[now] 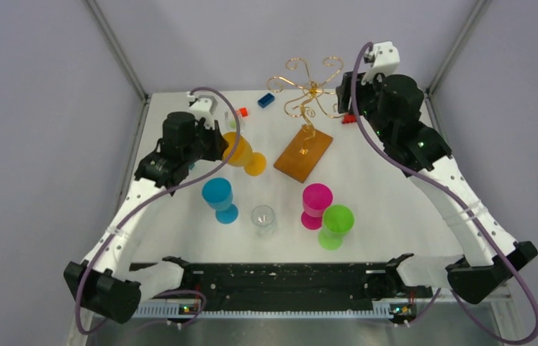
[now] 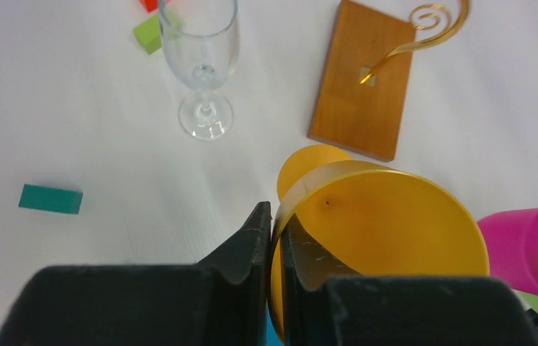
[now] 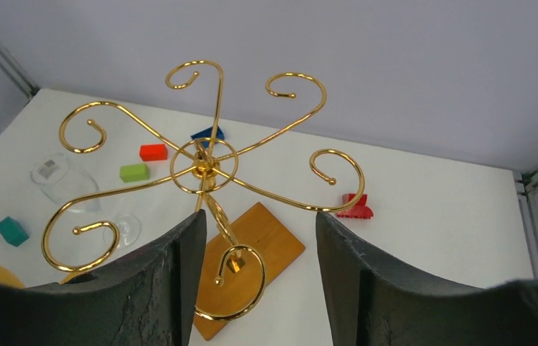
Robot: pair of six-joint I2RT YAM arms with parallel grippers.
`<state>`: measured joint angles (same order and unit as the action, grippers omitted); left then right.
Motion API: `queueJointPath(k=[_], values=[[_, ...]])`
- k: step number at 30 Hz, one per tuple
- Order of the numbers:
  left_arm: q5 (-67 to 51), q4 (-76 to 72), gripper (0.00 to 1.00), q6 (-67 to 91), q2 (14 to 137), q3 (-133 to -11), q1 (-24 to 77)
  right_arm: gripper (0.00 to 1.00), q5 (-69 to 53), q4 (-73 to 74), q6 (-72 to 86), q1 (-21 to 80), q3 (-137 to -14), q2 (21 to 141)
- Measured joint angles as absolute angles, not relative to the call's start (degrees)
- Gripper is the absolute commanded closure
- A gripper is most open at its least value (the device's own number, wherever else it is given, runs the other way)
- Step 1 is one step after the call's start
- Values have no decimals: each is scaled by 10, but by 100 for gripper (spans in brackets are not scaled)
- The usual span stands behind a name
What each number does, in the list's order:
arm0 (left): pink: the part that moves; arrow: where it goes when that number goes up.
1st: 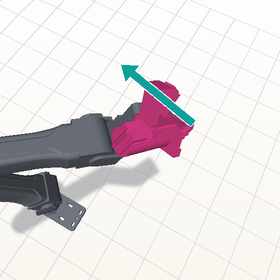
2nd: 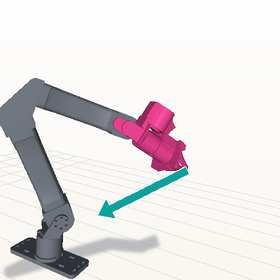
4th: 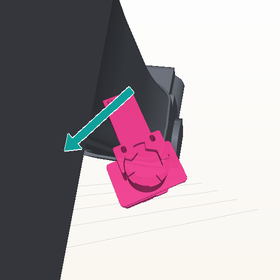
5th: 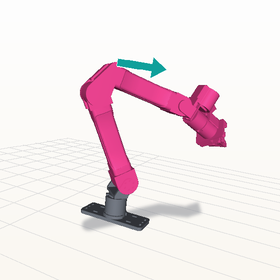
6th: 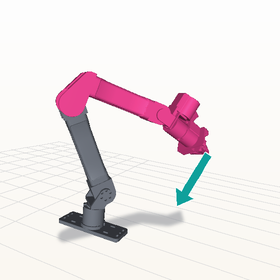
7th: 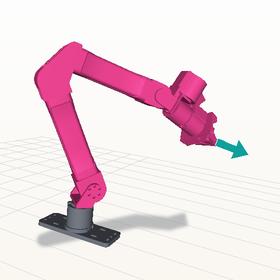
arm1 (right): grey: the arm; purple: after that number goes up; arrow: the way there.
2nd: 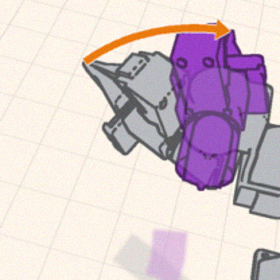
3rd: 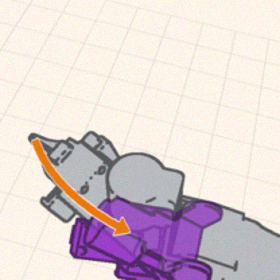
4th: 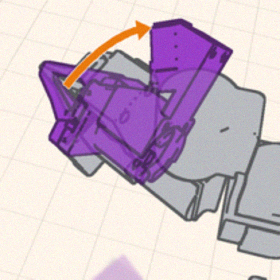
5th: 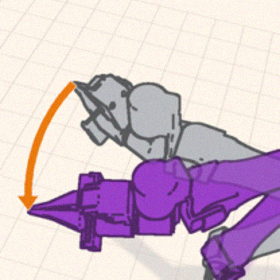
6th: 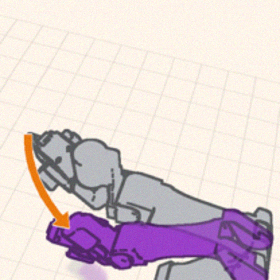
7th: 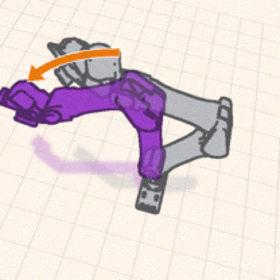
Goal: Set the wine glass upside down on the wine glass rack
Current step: Pick up the wine glass at the center of the board, then turn the wine glass upside down at the wine rack.
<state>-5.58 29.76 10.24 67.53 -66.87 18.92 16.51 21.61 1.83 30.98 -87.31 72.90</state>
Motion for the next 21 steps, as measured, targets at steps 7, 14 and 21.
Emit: queueJointPath(k=[7,14,21], values=[[-104,234,100,101,554,-657,189,42,147,194,48,310,-867,681],[-168,168,100,98,455,-621,189,38,60,229,88,310,-910,691],[-224,142,100,92,413,-618,189,32,-76,289,117,310,-966,732]])
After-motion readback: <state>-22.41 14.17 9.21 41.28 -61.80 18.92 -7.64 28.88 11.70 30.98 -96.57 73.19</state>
